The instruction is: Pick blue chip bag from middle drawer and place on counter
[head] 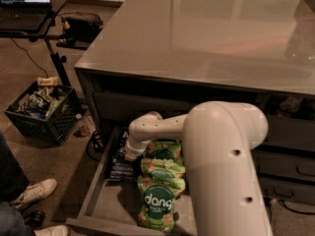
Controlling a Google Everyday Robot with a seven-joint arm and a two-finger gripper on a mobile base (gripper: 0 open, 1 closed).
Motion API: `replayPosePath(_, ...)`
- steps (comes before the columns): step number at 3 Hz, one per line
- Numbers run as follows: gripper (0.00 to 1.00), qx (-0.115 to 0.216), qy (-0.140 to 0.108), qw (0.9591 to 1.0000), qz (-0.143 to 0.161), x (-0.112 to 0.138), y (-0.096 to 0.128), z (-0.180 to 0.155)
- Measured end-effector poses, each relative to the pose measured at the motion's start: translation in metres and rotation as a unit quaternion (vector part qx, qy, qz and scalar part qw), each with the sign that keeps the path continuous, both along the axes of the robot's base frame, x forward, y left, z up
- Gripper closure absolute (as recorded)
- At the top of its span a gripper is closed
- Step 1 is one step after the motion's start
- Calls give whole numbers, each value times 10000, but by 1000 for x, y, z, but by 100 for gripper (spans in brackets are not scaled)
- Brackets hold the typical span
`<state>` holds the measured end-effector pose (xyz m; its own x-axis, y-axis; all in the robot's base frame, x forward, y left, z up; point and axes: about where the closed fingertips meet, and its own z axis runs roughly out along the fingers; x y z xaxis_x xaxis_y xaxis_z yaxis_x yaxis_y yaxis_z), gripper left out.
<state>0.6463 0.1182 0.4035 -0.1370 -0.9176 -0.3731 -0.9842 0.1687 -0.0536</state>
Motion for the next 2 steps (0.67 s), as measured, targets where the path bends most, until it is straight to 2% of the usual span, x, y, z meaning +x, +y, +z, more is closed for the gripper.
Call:
replayPosePath(1,100,263,-92,9994,-193,-25,-5,27)
replayPosePath(2,100,418,-189,9987,-228,-39,-5,47)
